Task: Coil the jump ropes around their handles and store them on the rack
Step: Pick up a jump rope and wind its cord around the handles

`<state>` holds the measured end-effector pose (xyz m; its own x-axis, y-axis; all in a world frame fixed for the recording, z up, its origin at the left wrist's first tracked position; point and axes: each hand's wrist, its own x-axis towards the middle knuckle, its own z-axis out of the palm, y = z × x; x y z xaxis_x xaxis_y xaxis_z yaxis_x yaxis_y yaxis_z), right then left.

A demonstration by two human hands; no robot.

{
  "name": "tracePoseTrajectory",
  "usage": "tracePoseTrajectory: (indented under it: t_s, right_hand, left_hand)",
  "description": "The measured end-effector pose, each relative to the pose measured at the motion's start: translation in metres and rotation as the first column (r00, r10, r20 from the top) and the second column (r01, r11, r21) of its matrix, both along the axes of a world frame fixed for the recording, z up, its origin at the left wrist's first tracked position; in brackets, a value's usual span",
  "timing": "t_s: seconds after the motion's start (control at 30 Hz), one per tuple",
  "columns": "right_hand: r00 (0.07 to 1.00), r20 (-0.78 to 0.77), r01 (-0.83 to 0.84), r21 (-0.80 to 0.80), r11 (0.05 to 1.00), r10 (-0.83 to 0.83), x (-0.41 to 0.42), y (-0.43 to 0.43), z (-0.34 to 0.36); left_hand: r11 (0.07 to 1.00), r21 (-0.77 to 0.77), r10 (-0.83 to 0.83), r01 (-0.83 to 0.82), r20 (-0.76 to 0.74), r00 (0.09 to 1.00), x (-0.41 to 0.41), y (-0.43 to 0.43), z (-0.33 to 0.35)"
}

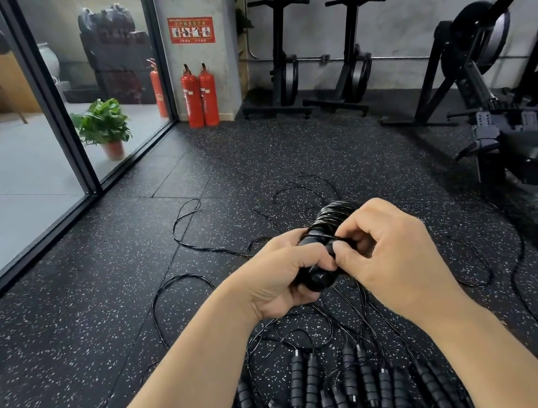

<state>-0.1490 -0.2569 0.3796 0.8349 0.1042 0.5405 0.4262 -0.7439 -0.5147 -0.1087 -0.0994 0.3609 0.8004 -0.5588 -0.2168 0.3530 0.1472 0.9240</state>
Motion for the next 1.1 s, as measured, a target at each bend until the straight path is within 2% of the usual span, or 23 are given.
tracePoseTrajectory:
  t_s: [0.17, 0.3, 0.47, 0.6, 0.87, 1.1]
  right_hand:
    - [0.997, -0.068, 0.039, -0.021, 0.999, -0.041, 0.003, -0.003, -0.001]
    - [0.985, -0.168, -0.044, 0.003, 0.999, 0.044, 0.003, -0.009, 0.003]
    - [0.94, -0.314, -0.135, 0.008, 0.991, 0.131, -0.002, -0.015, 0.005]
    - [0.972, -0.204, -0.119, -0.005, 0.993, 0.115, -0.003, -0.014, 0.003]
    - [0.996, -0.057, -0.068, 0.082, 0.994, 0.073, -0.002, -0.01, 0.001]
    - [0.994, -0.014, -0.102, 0.107, 0.989, 0.104, 0.003, -0.012, -0.003]
  left_hand:
    - [1.0, 0.019, -0.005, 0.005, -0.016, 1.0, -0.001, -0.002, 0.0]
    - [0.995, 0.075, 0.066, -0.061, -0.067, 0.996, -0.002, -0.004, -0.001]
    - [0.995, 0.025, 0.095, -0.092, -0.222, 0.971, -0.004, -0.002, 0.002]
    - [0.996, -0.029, 0.077, -0.088, -0.28, 0.957, -0.004, -0.002, 0.006]
    - [0.992, -0.006, 0.121, -0.126, -0.231, 0.965, -0.006, -0.013, 0.009]
    - [0.982, 0.02, 0.185, -0.185, -0.212, 0.959, -0.009, -0.014, 0.008]
